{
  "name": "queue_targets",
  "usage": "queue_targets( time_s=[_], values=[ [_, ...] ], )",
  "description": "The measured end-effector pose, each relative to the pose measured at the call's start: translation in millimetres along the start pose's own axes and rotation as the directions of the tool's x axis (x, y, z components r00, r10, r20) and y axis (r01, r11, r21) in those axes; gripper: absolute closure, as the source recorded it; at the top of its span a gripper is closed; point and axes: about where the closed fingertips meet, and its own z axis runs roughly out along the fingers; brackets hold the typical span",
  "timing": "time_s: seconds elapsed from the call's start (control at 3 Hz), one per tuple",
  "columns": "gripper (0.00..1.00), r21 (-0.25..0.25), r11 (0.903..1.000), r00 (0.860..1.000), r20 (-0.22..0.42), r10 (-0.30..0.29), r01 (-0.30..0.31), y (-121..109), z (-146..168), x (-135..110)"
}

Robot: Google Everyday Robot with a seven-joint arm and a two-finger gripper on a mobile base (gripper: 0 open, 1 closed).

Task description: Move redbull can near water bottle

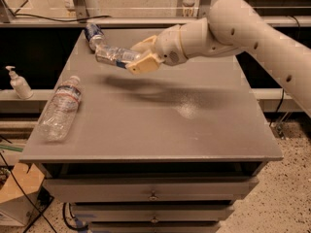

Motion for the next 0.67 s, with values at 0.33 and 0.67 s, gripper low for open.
queue_targets(
  time_s=[0.33,0.67],
  values=[
    [0.84,-0.047,0.9971,0.998,0.021,0.061,-0.06,22.4,19.8,11.1],
    [0.61,-0.097,0.9878,0.992,0.029,0.125,-0.122,46.2,38.3,18.8]
  ],
)
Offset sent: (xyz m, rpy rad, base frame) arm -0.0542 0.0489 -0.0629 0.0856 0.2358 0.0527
